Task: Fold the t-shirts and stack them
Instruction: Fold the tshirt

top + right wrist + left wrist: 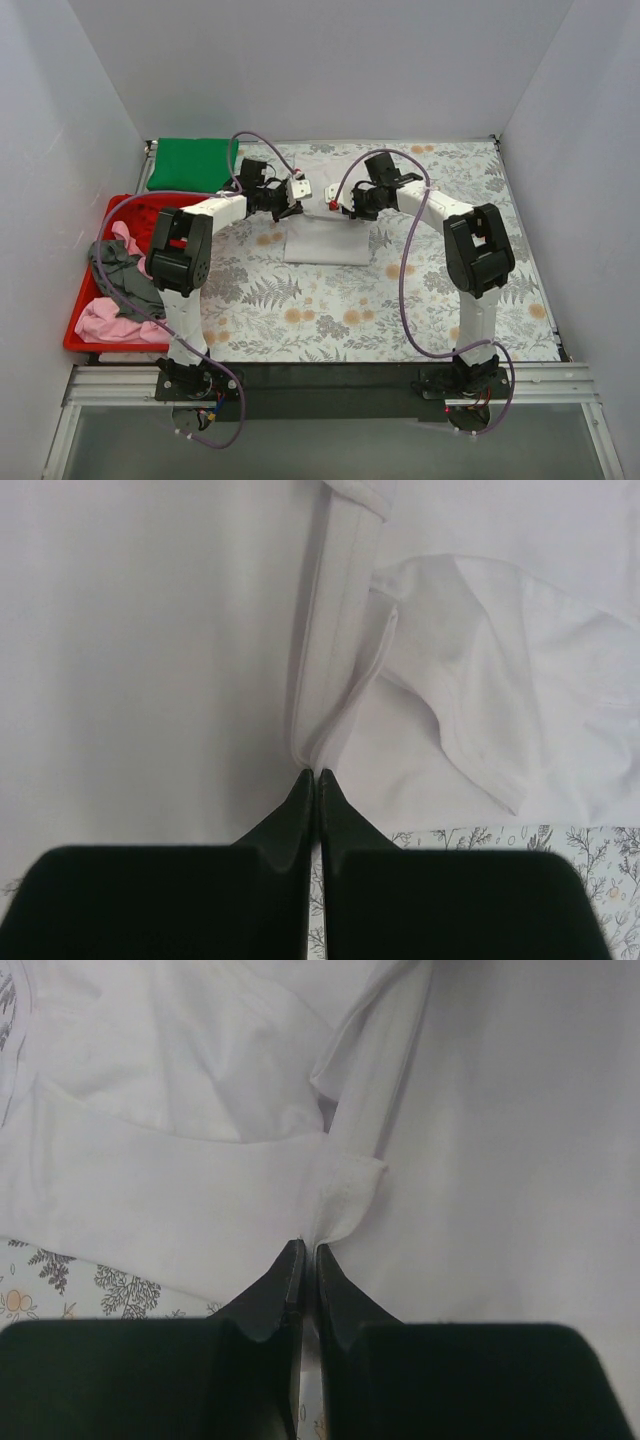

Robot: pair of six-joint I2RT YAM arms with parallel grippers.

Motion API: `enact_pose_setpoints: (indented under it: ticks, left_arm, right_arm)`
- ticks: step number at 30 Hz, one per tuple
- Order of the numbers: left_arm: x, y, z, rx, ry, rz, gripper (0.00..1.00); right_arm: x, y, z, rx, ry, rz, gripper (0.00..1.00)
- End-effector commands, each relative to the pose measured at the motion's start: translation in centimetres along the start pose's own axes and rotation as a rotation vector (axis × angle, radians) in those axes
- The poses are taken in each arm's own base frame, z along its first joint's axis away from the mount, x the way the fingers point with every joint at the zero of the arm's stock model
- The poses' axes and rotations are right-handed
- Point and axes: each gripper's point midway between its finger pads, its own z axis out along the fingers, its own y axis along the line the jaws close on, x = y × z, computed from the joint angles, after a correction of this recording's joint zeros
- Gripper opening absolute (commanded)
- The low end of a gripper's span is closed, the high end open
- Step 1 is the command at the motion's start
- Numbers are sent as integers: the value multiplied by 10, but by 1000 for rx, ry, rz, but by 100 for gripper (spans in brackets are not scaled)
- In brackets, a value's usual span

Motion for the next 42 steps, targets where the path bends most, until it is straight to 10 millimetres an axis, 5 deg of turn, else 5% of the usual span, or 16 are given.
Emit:
enact_pose_setpoints:
  ticks: [1,15,17,19,23,26,28,31,36,42]
  left_arm:
    - [-17,33,-2,-74,-51,78,0]
    - [-12,49,-1,-127,-52,107,2]
    - [-3,52,2,-140,-33,88,9]
    - [-3,61,1,-180,-34,84,23]
    - [-16,82,-15,-270,-64,31,42]
    - [-27,91,-34,-318,-92,-79,45]
    - [-40,91,-53,-354,-127,-203,45]
    - [-47,65,-62,-292,-132,-376,43]
    - [-47,-7,-59,-56,-120,-654,40]
    - [-29,-60,-68,26,-53,-481,46]
  right_arm:
    - [2,-16,4,5,4,-49,1]
    - [5,-42,9,43,2,-51,1]
    - [8,-42,12,42,12,-35,19]
    - [8,-48,10,67,20,-27,25]
    - [-9,-75,-11,160,-15,48,40]
    - [-27,-103,-42,255,-60,103,40]
    - [-36,-103,-56,268,-97,205,37]
    - [-51,-82,-68,212,-148,332,29]
    - [-61,-21,-55,-12,-211,595,27]
    - [-51,53,-33,-126,-123,515,32]
